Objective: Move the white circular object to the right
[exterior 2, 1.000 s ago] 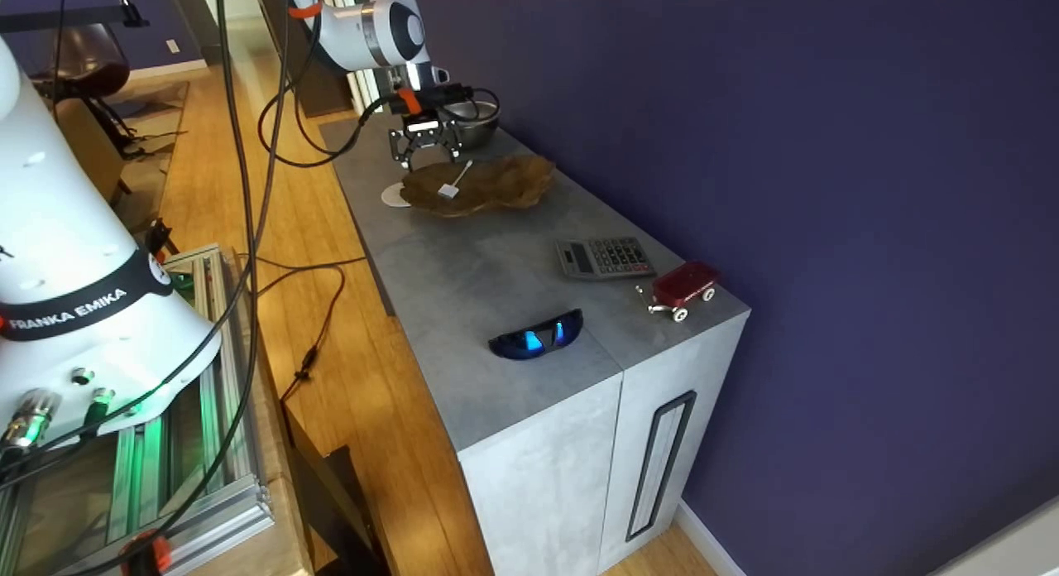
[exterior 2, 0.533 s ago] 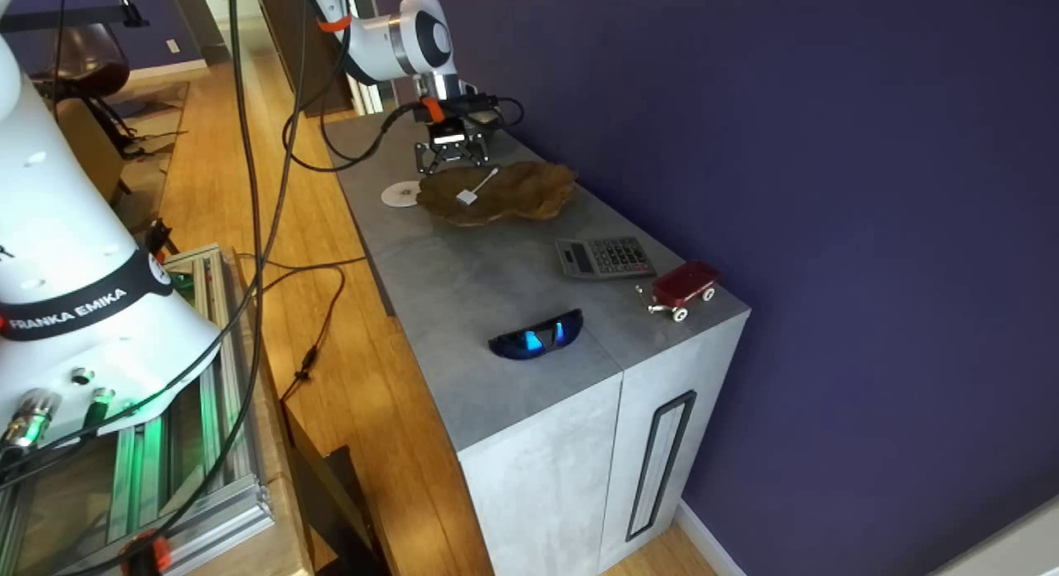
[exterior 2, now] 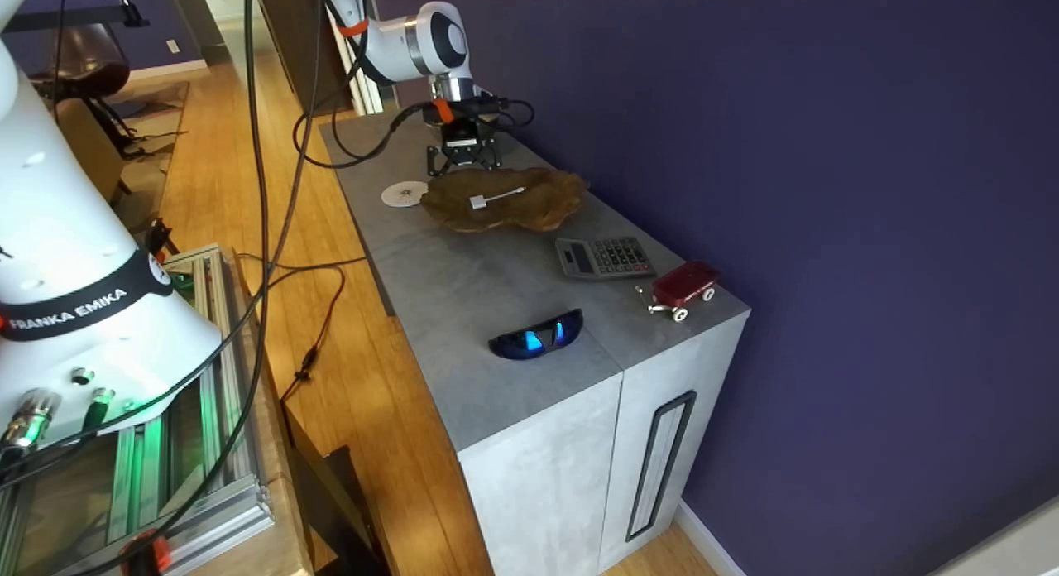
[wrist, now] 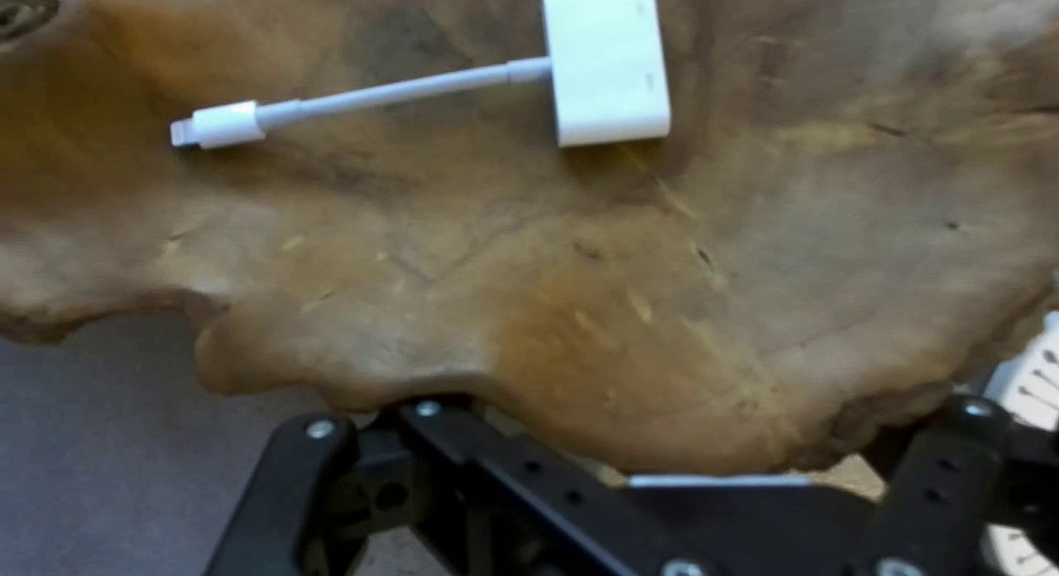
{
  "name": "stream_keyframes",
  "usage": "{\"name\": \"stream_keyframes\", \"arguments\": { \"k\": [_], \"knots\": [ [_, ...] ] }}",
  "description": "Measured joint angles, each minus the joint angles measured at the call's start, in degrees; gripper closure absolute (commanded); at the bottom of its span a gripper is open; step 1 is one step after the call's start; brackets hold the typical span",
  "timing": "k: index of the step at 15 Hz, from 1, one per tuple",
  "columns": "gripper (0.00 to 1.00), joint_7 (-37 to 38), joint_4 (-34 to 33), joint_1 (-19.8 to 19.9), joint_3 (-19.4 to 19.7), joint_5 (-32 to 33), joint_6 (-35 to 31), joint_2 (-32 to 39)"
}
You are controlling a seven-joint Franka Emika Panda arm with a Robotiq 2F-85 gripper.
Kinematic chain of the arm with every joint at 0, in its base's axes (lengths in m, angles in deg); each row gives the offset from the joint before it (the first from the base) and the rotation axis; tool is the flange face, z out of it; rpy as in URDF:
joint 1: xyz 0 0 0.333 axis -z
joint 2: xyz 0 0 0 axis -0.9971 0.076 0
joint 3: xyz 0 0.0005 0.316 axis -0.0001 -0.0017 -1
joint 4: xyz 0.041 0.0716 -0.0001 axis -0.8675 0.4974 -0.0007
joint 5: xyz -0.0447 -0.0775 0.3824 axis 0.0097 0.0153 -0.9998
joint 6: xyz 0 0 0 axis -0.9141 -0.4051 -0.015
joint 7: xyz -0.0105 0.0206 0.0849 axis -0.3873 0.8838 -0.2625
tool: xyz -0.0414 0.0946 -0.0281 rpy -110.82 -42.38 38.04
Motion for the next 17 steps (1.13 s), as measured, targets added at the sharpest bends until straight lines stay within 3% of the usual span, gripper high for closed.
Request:
{"name": "stream_keyframes", "arguments": {
  "k": [4,10,14,17],
  "knots": [
    [0.0,-0.5,-0.1,2.0,-2.4,-1.3,-2.9,0.0],
    [0.0,-2.0,1.1,5.3,-8.6,-8.8,-9.0,-1.1],
    [0.0,-1.9,7.7,7.9,-10.2,-12.9,-12.7,-6.4],
    [0.0,-1.5,16.0,9.8,-10.7,-14.3,-19.2,-13.2]
  ]
}}
